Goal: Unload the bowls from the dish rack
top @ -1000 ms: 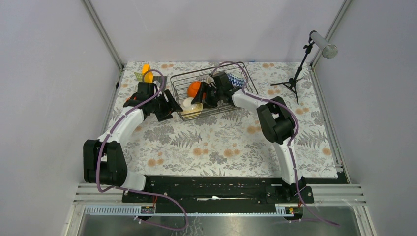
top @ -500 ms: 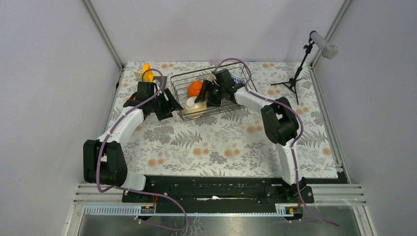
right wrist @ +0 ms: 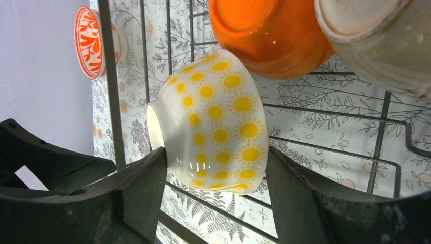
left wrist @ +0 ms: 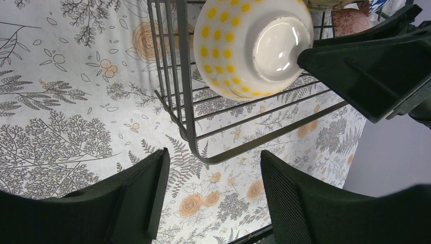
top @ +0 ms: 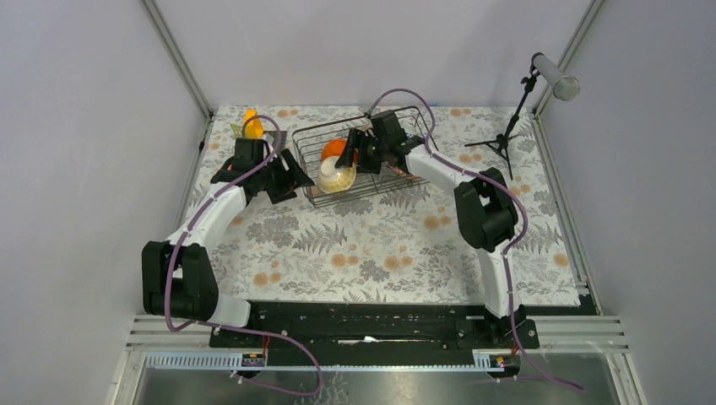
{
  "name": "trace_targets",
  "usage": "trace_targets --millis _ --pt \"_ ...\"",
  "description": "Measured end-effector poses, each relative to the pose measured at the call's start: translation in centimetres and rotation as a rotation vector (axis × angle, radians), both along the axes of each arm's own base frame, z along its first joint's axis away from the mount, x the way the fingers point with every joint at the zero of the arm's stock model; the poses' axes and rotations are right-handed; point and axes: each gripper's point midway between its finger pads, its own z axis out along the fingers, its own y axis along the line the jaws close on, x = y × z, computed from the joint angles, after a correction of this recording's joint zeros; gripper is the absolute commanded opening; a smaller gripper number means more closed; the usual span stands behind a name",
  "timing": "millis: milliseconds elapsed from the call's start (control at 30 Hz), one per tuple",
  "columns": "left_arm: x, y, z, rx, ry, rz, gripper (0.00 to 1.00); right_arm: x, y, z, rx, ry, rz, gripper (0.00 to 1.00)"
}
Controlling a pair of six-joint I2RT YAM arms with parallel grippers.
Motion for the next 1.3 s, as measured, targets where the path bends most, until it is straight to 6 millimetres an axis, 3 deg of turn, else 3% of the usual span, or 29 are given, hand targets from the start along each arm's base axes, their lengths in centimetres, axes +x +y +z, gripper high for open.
trace_targets --millis 333,533,667,767,1000,1300 --pt "0.7 -0.3 1.9 -0.018 -0.082 -0.012 0.74 1.4 0.1 2.9 0.02 -0.066 -0.017 0.68" --pt "1.4 -0.5 4.2 -0.057 -0.172 -0.012 0.84 1.9 -0.2 4.6 0.065 -0.054 -0.039 0.67" --pt "2.0 0.5 5.6 -0.135 -0.219 0.025 0.96 2.1 -0.9 6.7 0.094 -0.062 -0.063 0.67" --pt "2.2 0.7 6.1 -0.214 -0.243 0.04 0.99 1.5 -1.6 9.3 0.132 -0.081 -0.074 0.67" --pt "1.8 -1.2 7.5 -0.429 -0.279 0.009 0.99 -0.8 -2.2 14.3 0.253 -0.098 -0.045 0.67" --pt "2.2 -1.9 13.7 -0.809 -0.474 -0.065 0.93 -2.6 -1.3 14.7 0.36 -0.012 0.007 0.65"
